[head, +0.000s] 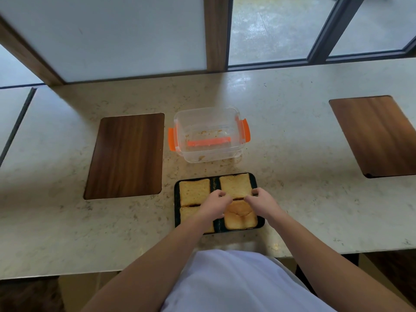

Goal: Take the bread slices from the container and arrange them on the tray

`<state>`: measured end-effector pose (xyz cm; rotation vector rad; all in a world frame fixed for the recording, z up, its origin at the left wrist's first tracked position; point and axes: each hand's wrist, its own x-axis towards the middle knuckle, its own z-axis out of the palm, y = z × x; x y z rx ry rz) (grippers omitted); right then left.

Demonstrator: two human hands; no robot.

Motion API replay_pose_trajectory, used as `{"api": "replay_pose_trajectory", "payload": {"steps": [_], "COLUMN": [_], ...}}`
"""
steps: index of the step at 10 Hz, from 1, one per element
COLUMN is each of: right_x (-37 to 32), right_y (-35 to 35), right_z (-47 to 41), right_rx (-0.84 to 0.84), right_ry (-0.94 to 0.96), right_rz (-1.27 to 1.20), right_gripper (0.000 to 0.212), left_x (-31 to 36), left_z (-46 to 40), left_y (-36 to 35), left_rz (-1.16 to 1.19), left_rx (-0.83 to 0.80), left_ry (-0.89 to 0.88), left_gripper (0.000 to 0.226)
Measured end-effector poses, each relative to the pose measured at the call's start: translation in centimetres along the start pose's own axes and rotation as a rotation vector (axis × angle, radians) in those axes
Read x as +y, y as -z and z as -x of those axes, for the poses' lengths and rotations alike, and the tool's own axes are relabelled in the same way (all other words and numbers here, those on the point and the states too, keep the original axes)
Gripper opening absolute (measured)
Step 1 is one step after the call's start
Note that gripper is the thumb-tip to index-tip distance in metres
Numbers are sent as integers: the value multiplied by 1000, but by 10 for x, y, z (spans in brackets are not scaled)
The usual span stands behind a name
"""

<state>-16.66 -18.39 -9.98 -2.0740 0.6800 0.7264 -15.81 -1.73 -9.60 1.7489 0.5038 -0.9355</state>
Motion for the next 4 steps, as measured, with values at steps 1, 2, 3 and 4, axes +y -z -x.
{"api": "replay_pose_trajectory", "payload": {"steps": [1,2,3,4], "right_x": [-2,-5,-8,-18], "right_y": [-2,-1,-4,-10], "right_z": [0,2,6,10], "right_rx": [2,1,46,124], "right_ry": [-14,-35,-32,-22], "right_rz": [1,-1,24,125], "right_gripper": [63,62,61,60], "left_x": [-1,-5,-9,-10], "left_z": [0,2,6,12], "left_y": [1,1,1,8], "left_rz": [12,-68,-159,-300], "left_rx": [0,21,56,193], "left_ry": [6,-25,-96,-284], "left_gripper": [51,53,53,45]}}
